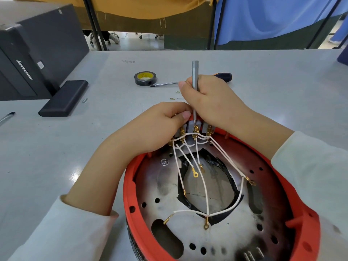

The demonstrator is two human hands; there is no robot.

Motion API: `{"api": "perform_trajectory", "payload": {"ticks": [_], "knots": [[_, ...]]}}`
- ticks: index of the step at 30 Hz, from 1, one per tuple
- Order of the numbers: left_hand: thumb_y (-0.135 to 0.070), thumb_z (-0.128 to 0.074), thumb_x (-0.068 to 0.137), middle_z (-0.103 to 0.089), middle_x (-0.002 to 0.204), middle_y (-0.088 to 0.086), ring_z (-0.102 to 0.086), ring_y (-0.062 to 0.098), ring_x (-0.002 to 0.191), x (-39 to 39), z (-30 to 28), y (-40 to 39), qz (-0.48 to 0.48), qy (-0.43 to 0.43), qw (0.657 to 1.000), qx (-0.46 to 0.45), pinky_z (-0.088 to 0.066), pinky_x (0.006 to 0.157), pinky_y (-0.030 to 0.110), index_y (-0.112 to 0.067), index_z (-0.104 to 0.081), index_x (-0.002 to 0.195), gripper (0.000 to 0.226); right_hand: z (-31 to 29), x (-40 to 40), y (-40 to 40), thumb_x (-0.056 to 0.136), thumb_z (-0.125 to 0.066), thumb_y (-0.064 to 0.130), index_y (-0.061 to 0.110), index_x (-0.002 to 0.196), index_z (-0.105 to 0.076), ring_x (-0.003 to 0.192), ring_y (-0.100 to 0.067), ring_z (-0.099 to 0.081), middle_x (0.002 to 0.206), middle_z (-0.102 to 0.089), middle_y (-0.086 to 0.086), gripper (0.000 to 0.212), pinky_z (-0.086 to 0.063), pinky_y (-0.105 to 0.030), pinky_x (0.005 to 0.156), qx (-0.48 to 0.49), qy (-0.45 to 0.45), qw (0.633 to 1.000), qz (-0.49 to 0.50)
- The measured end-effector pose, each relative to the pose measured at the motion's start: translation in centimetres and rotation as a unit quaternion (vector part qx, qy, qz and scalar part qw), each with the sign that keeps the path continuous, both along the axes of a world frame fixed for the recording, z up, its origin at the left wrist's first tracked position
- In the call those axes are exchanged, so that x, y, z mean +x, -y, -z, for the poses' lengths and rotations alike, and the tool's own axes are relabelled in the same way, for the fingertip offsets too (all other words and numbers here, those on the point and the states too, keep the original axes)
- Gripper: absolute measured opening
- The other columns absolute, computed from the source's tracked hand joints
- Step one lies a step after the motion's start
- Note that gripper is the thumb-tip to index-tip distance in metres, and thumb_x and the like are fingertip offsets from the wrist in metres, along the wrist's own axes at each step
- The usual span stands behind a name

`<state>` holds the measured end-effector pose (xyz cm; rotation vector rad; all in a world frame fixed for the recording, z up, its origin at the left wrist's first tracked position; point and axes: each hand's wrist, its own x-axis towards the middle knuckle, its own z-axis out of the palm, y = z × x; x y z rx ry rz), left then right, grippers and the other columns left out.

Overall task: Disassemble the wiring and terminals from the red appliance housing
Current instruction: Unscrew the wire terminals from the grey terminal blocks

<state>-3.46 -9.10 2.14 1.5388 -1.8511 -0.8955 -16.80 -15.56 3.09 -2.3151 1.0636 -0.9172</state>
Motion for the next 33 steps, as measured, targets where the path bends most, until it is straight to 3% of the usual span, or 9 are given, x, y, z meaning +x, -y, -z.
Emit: {"api": "perform_trajectory", "payload": {"ticks": [2,7,12,16,22,25,27,29,33], "knots": [[-0.025,-0.039,0.101,-0.065,0.112,0.020,-0.059,0.036,0.104,-0.08,0.00,-0.04,-0.002,-0.002,1.000,0.003,-0.047,0.091,0.045,-0.030,-0.063,0.110,0.026,-0.01,0.00,0.03,0.099,-0.044,0.029,0.019,0.055,-0.030,0.043,-0.006,-0.037,0.046,-0.034,0.007,0.047,-0.029,-0.019,0.044,0.001,-0.002,1.000,0.006],[-0.024,-0.039,0.101,-0.063,0.113,0.023,-0.061,0.037,0.099,-0.10,-0.06,-0.08,-0.005,0.001,1.000,0.003,-0.049,0.087,0.045,-0.025,-0.063,0.112,0.026,-0.24,0.17,0.32,0.098,-0.043,0.030,0.019,0.055,-0.031,0.041,-0.007,-0.036,0.046,-0.035,0.006,0.047,-0.029,-0.020,0.043,0.014,-0.031,0.999,0.006],[-0.025,-0.039,0.101,-0.064,0.106,0.024,-0.059,0.033,0.078,-0.14,-0.16,-0.16,-0.006,0.007,1.000,0.001,-0.049,0.078,0.042,-0.023,-0.064,0.109,0.026,-0.25,0.25,0.24,0.098,-0.043,0.029,0.017,0.056,-0.033,0.041,-0.007,-0.037,0.047,-0.037,0.005,0.045,-0.029,-0.019,0.042,0.010,-0.041,0.999,0.006],[-0.026,-0.040,0.100,-0.062,0.077,0.016,-0.046,0.013,0.056,-0.14,-0.16,-0.18,-0.012,0.015,1.000,-0.007,-0.043,0.056,0.029,-0.020,-0.064,0.111,0.027,-0.15,0.04,0.21,0.099,-0.043,0.030,0.016,0.057,-0.034,0.048,-0.017,-0.049,0.049,-0.041,0.001,0.045,-0.037,-0.028,0.048,0.022,-0.023,0.999,-0.001],[-0.027,-0.039,0.100,-0.067,0.102,0.021,-0.062,0.031,0.081,-0.25,-0.27,-0.28,0.005,0.031,0.999,-0.016,-0.049,0.073,0.035,-0.044,-0.058,0.097,0.026,0.09,-0.41,0.08,0.100,-0.044,0.023,0.017,0.055,-0.032,0.044,-0.005,-0.038,0.047,-0.033,0.008,0.046,-0.031,-0.015,0.047,0.003,0.027,0.999,-0.026],[-0.026,-0.039,0.101,-0.068,0.103,0.016,-0.063,0.029,0.087,-0.19,-0.26,-0.26,0.009,0.023,1.000,-0.020,-0.048,0.076,0.035,-0.047,-0.057,0.095,0.028,0.24,-0.61,-0.18,0.100,-0.045,0.023,0.018,0.056,-0.033,0.046,-0.005,-0.040,0.049,-0.034,0.009,0.046,-0.032,-0.014,0.049,-0.007,0.051,0.998,-0.027],[-0.026,-0.040,0.100,-0.071,0.080,-0.004,-0.063,0.017,0.070,-0.04,-0.04,-0.14,0.007,0.014,1.000,-0.022,-0.050,0.067,0.027,-0.045,-0.059,0.097,0.027,0.26,-0.69,-0.31,0.100,-0.045,0.023,0.018,0.057,-0.033,0.048,-0.005,-0.040,0.050,-0.035,0.008,0.045,-0.032,-0.015,0.050,-0.011,0.064,0.998,-0.027],[-0.025,-0.040,0.100,-0.057,0.054,-0.014,-0.047,0.001,0.045,0.06,0.07,-0.07,0.003,0.006,1.000,-0.026,-0.043,0.051,0.016,-0.043,-0.060,0.099,0.027,0.26,-0.69,-0.41,0.100,-0.045,0.023,0.018,0.057,-0.033,0.048,-0.005,-0.039,0.050,-0.034,0.009,0.045,-0.032,-0.015,0.051,-0.014,0.063,0.997,-0.029],[-0.026,-0.040,0.100,-0.064,0.070,0.000,-0.054,0.009,0.054,-0.02,0.05,-0.04,0.003,0.016,1.000,-0.024,-0.049,0.061,0.024,-0.035,-0.063,0.107,0.026,0.21,-0.59,-0.49,0.100,-0.045,0.022,0.018,0.056,-0.032,0.048,-0.005,-0.038,0.049,-0.032,0.008,0.046,-0.031,-0.016,0.051,-0.019,0.048,0.998,-0.033]]}}
